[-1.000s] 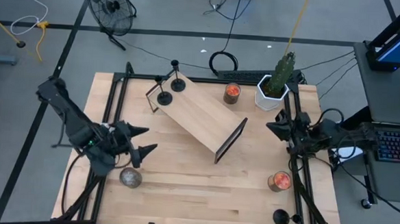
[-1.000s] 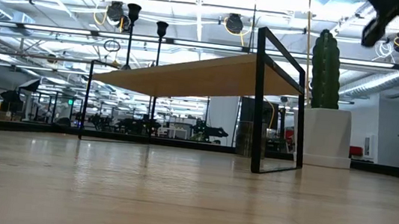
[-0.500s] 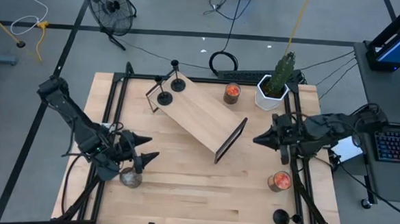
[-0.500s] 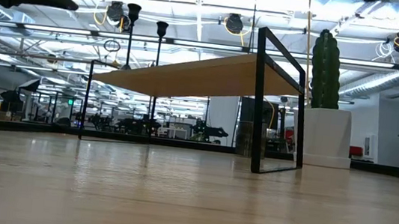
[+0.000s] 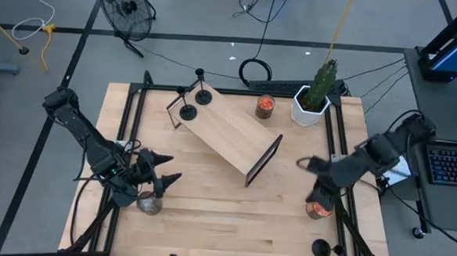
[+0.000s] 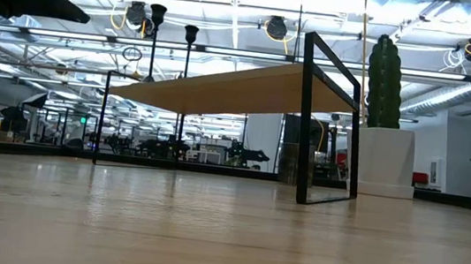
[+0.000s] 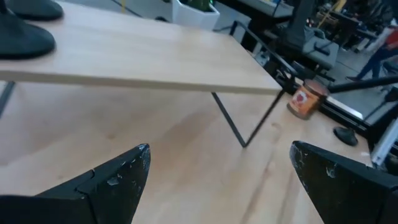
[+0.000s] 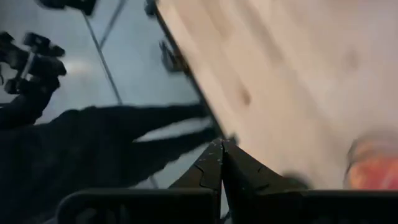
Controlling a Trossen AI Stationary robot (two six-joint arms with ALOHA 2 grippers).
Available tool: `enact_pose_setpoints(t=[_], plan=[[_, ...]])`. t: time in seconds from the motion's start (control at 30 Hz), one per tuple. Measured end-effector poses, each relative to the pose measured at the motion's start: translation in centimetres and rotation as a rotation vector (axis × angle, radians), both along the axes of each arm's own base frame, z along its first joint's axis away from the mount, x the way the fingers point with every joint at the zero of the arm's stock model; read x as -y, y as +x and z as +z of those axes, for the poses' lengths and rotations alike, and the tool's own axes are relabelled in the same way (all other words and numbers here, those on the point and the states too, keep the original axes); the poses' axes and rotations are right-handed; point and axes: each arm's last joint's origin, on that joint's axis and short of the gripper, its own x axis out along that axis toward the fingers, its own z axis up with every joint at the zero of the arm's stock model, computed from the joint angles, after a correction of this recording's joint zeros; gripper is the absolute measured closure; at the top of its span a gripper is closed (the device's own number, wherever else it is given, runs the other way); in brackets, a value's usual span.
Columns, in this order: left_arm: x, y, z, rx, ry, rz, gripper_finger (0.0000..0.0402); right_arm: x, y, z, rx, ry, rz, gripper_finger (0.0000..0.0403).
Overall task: Pick & Place candle stick holders
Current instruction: Put the black candle holder on the shelf
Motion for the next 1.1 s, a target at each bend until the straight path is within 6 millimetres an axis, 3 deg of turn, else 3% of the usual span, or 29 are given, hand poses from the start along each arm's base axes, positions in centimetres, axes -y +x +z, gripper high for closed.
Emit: enact_pose_setpoints(t=[0.3,0.6,0.9,1.1], plan=[[-0.4,0.1,0.0,0.007,0.031,0.039,0.0009,-5.0,-1.5,-1.4,-0.319,0.162,-0.084,0.0399],[-0.7,0.3,-0.1,0.003,0.032,0.059,0.0009,-9.2,-4.0,-2.8,-0.551,0.187,-0.175,0.0399],[-0.7,0.3,-0.1,0.002,0.024,0.058,0.0009,-10.4,-6.5,-3.2,-0.67,0.173,-0.225,0.0399],[-0.7,0.3,-0.1,0.004,0.021,0.058,0.0009,-10.4,-6.8,-3.2,-0.679,0.16,-0.226,0.0399]])
